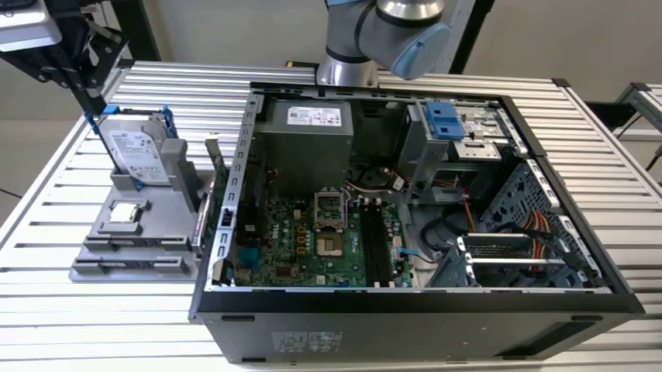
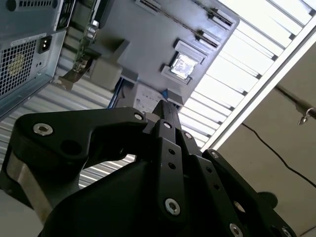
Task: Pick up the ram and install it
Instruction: 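Reach for the ram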
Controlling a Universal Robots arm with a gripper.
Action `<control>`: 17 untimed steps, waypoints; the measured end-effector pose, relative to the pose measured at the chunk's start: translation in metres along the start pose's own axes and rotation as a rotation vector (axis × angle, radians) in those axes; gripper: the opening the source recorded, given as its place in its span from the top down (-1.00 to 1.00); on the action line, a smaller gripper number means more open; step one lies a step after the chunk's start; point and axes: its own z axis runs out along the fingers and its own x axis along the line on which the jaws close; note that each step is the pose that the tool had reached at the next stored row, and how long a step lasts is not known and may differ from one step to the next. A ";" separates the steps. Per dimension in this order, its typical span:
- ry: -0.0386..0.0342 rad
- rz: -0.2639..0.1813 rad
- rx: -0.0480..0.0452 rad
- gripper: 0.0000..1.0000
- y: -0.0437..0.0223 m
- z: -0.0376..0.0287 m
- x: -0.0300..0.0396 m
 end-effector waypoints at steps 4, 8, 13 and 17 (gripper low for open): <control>0.0000 0.000 0.0000 1.00 -0.0036 -0.0002 0.0001; 0.0000 0.000 0.0000 1.00 -0.0067 -0.0003 0.0002; -0.0001 0.000 0.0000 1.00 -0.0099 -0.0004 0.0004; -0.0001 0.000 0.0000 1.00 -0.0117 -0.0005 0.0004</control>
